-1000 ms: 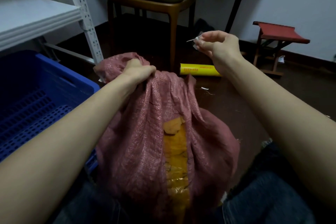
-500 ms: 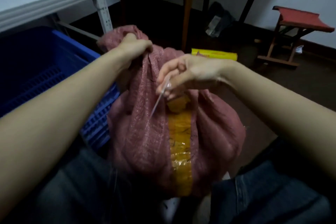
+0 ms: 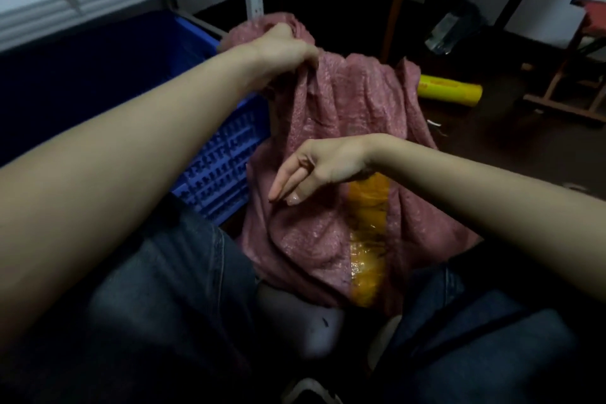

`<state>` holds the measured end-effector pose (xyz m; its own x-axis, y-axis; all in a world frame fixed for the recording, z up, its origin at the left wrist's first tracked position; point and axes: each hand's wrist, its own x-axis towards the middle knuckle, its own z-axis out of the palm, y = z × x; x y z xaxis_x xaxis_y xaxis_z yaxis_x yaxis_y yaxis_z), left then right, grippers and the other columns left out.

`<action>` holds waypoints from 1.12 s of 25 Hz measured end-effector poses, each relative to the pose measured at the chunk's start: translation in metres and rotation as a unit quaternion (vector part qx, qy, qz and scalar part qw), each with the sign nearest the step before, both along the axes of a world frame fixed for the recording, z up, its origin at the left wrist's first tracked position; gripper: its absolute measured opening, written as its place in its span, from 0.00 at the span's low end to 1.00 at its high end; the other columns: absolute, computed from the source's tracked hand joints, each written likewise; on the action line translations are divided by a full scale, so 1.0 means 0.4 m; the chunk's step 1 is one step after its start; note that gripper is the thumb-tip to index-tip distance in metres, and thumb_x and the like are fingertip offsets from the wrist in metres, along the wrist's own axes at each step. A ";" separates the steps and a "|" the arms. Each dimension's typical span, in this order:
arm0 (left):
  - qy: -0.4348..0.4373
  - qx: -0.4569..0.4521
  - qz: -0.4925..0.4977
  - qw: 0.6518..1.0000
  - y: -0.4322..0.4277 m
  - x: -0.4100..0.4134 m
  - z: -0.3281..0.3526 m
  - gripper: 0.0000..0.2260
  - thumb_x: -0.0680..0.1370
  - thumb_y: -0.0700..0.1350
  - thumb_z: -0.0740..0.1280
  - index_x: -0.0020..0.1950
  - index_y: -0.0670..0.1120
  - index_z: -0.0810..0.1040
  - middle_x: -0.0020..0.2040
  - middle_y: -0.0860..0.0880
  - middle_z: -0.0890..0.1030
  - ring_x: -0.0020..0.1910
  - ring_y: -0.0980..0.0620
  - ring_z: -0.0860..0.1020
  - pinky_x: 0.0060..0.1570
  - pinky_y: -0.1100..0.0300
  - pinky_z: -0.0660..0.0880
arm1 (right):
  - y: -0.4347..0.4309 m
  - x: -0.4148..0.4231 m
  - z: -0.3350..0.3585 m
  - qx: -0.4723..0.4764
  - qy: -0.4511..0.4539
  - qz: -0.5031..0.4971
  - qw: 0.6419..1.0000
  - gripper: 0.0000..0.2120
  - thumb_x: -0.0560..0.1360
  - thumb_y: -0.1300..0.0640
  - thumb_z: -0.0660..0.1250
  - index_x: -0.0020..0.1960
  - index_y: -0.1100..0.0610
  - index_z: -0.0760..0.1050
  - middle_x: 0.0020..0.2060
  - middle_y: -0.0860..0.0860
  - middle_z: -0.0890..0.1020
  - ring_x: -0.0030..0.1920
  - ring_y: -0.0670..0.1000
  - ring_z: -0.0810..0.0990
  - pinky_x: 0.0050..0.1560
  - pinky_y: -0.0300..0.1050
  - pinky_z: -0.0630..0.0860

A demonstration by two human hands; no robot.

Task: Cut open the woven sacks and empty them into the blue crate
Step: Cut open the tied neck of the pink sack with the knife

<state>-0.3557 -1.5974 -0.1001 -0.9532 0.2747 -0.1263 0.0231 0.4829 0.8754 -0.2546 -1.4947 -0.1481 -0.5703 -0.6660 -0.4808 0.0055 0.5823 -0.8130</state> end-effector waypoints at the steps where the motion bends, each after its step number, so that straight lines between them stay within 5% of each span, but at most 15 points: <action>1: 0.002 0.003 0.003 1.000 -0.016 -0.002 0.003 0.06 0.68 0.41 0.67 0.40 0.43 0.72 0.30 0.43 0.71 0.25 0.48 0.70 0.29 0.59 0.68 | 0.000 -0.012 0.021 -0.007 0.020 -0.014 1.000 0.12 0.74 0.70 0.66 0.55 0.58 0.79 0.56 0.60 0.81 0.57 0.51 0.79 0.64 0.47 0.72; 6: -0.017 0.000 -0.017 1.000 -0.114 -0.024 -0.011 0.13 0.73 0.38 0.66 0.30 0.45 0.67 0.22 0.50 0.67 0.22 0.55 0.66 0.26 0.62 0.62 | 0.006 -0.109 0.111 -0.081 0.119 -0.192 0.971 0.09 0.77 0.70 0.60 0.48 0.61 0.78 0.42 0.55 0.84 0.42 0.49 0.84 0.48 0.46 0.80; 10: -0.034 -0.024 -0.020 0.999 -0.214 -0.076 0.000 0.08 0.78 0.43 0.62 0.38 0.47 0.74 0.39 0.49 0.77 0.38 0.55 0.73 0.37 0.65 0.69 | -0.033 -0.210 0.139 -0.112 0.165 -0.264 0.944 0.10 0.77 0.70 0.60 0.44 0.59 0.76 0.32 0.49 0.84 0.34 0.45 0.83 0.37 0.40 0.80; 14: 0.087 -0.061 0.166 0.980 -0.362 -0.178 0.010 0.08 0.75 0.44 0.64 0.36 0.47 0.77 0.45 0.43 0.83 0.47 0.48 0.81 0.52 0.56 0.78 | -0.105 -0.291 0.149 -0.144 0.183 -0.287 0.929 0.11 0.76 0.71 0.60 0.42 0.59 0.76 0.29 0.47 0.84 0.30 0.43 0.82 0.31 0.35 0.76; 17: 0.095 0.011 0.301 0.949 -0.474 -0.237 -0.010 0.10 0.75 0.41 0.61 0.33 0.47 0.75 0.41 0.43 0.82 0.49 0.44 0.82 0.54 0.51 0.78 | -0.157 -0.326 0.135 -0.141 0.192 -0.277 0.931 0.09 0.76 0.71 0.61 0.43 0.61 0.77 0.28 0.47 0.83 0.29 0.41 0.81 0.29 0.34 0.72; 20: 0.168 -0.034 0.398 0.901 -0.553 -0.270 -0.024 0.06 0.76 0.40 0.60 0.49 0.42 0.76 0.54 0.42 0.80 0.56 0.45 0.77 0.56 0.56 0.73 | -0.185 -0.344 0.107 -0.130 0.159 -0.275 0.939 0.08 0.76 0.71 0.60 0.46 0.63 0.76 0.27 0.47 0.83 0.27 0.41 0.80 0.27 0.33 0.74; 22: 0.212 -0.117 0.419 0.875 -0.587 -0.296 -0.032 0.14 0.76 0.39 0.62 0.61 0.40 0.71 0.62 0.41 0.75 0.62 0.44 0.73 0.59 0.56 0.69 | -0.188 -0.358 0.095 -0.123 0.147 -0.280 0.941 0.08 0.77 0.71 0.60 0.45 0.63 0.76 0.31 0.50 0.84 0.29 0.44 0.81 0.29 0.36 0.76; 28: 0.275 -0.339 0.314 0.843 -0.604 -0.442 -0.059 0.27 0.76 0.34 0.60 0.74 0.38 0.55 0.77 0.39 0.51 0.76 0.43 0.49 0.73 0.51 0.54 | -0.146 -0.338 0.057 -0.047 0.118 -0.219 0.967 0.10 0.76 0.70 0.61 0.43 0.60 0.77 0.37 0.54 0.84 0.33 0.47 0.82 0.33 0.38 0.79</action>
